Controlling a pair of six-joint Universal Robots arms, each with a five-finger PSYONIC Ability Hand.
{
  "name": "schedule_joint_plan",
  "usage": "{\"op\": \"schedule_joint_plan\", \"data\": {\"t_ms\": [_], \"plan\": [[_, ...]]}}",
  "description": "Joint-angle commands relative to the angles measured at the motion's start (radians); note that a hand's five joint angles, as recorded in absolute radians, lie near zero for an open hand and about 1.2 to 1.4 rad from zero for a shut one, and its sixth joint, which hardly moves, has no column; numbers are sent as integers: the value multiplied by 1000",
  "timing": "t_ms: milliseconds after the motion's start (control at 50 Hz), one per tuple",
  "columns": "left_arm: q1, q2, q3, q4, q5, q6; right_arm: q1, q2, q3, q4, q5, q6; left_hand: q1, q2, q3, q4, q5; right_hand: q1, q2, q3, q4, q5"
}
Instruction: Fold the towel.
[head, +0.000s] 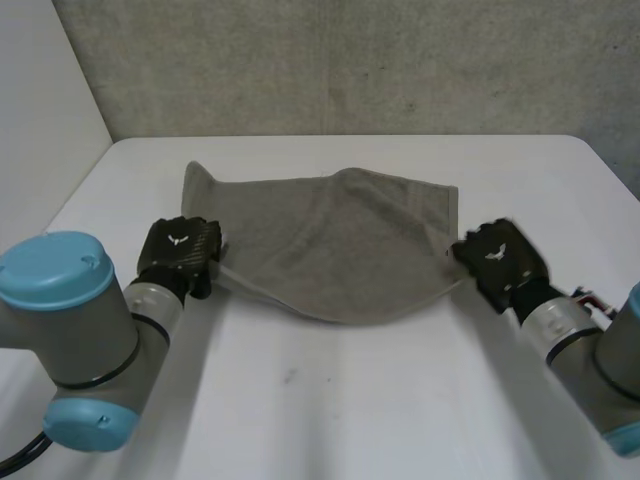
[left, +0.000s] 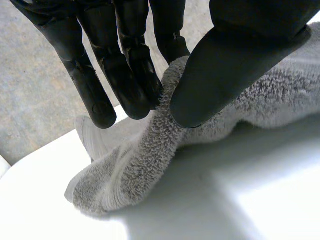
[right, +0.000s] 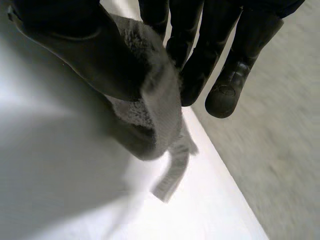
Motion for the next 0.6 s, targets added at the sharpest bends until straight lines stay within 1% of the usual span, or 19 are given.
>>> {"op": "schedule_joint_plan", "data": {"t_ms": [20,60,100,200,240,260,280,300,320,340,360,380,400,420,440,460,500,560,600], "plan": [[-18,55,-90,-7,1,3,-48,-96,-52,167,132,238,201,179,179,177,193,66,66,66,54,55],[-29,64,-107,-9,1,3,-55,-107,-72,253,152,248,201,179,179,177,193,66,66,66,54,55],[-52,89,-136,-9,0,3,-61,-116,-73,290,153,247,201,179,179,177,193,66,66,66,54,55],[-61,156,-158,-27,0,24,-67,-165,-83,400,150,239,201,179,179,177,193,66,66,66,54,55],[-61,192,-159,-43,0,47,-78,-264,-90,480,150,230,201,179,179,177,193,66,66,66,54,55],[-59,231,-161,-61,0,78,-78,-265,-90,480,150,230,201,179,179,177,193,66,66,66,54,55],[-59,272,-163,-81,-2,111,-85,-315,-92,521,144,228,201,179,179,177,193,66,66,66,54,55],[-59,273,-163,-81,-2,112,-85,-315,-92,522,144,228,201,179,179,177,193,66,66,66,54,55],[-61,315,-166,-104,-3,144,-91,-359,-93,563,138,225,201,179,179,177,193,66,66,66,54,55],[-61,316,-166,-104,-3,144,-101,-398,-101,604,132,221,201,179,179,177,193,66,66,66,54,55],[-61,361,-170,-128,-5,171,-101,-398,-101,604,132,221,201,179,179,177,193,66,66,66,54,55],[-62,409,-175,-154,-5,190,-111,-444,-107,653,123,210,201,179,179,177,193,66,66,66,54,55],[-62,409,-175,-155,-5,190,-127,-491,-110,701,110,195,201,179,179,177,193,66,66,66,54,55],[-65,452,-178,-182,-7,204,-127,-492,-110,701,110,195,201,179,179,177,193,66,66,66,54,55],[-67,492,-181,-213,-5,210,-145,-531,-113,748,97,175,201,179,179,177,193,66,66,66,54,55],[-67,492,-181,-213,-5,210,-145,-532,-113,749,96,175,201,179,179,177,193,66,66,66,54,55],[-69,523,-183,-245,-5,213,-171,-581,-121,830,66,120,201,179,179,177,193,66,66,66,54,55],[-69,595,-181,-345,-2,217,-182,-601,-130,889,41,69,201,179,179,177,193,66,66,66,54,55],[-69,600,-178,-357,-2,217,-183,-602,-135,903,34,54,201,179,179,177,193,66,66,66,54,55]]}}
